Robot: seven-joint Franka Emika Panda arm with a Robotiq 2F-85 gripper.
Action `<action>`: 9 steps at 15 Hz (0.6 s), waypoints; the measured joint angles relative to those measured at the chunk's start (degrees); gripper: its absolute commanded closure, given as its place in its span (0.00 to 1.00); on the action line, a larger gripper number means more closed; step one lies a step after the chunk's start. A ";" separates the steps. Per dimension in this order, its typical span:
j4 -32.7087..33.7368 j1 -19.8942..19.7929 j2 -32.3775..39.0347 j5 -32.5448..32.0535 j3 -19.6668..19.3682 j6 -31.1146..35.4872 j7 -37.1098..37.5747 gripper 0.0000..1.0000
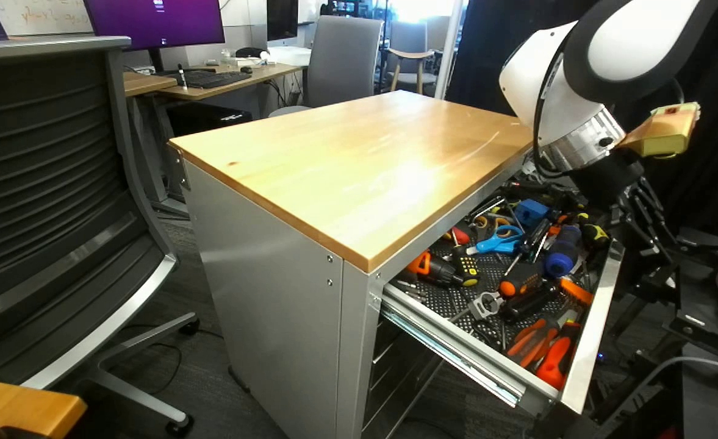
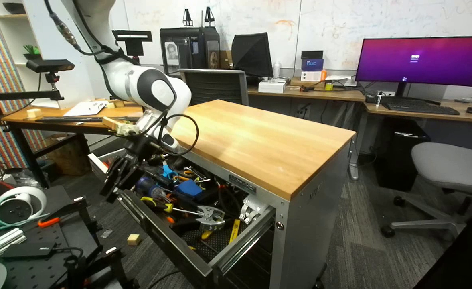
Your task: Pick up the screwdriver from the top of cabinet, put it in the drawer and close the drawer
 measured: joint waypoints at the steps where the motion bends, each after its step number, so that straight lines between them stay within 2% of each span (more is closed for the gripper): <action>1: 0.87 -0.01 1.36 -0.04 -0.16 0.28 0.07 0.87; 2: 1.72 0.01 2.55 -0.31 -0.25 1.16 0.33 0.94; 5: 2.77 1.35 3.33 -1.85 -0.21 3.50 2.68 0.99; 9: 3.30 4.24 2.13 -5.94 -0.20 7.88 7.16 0.95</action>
